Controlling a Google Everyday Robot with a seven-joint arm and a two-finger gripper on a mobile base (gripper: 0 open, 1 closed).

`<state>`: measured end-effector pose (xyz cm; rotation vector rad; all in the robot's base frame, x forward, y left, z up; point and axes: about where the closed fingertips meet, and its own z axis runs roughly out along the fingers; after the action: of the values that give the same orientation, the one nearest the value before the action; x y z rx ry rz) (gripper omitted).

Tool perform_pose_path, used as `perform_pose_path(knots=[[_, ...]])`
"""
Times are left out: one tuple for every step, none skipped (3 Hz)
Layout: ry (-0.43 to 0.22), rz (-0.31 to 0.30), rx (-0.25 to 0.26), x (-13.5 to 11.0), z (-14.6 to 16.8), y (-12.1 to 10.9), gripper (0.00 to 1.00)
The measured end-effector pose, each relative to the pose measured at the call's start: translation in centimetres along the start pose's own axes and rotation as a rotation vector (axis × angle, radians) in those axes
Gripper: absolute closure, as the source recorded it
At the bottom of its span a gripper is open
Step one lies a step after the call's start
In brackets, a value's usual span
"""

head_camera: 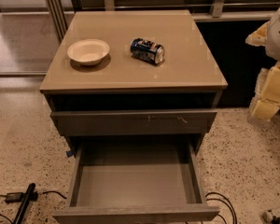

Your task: Place pepsi can into middle drawer

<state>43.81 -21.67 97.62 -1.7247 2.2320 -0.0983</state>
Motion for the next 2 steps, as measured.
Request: perform_pose_path(knots=[[0.000, 0.000, 0.000, 0.0, 0.0, 0.0, 0.00], [-0.006, -0.055, 0.021, -1.2, 0.0, -1.2, 0.00]])
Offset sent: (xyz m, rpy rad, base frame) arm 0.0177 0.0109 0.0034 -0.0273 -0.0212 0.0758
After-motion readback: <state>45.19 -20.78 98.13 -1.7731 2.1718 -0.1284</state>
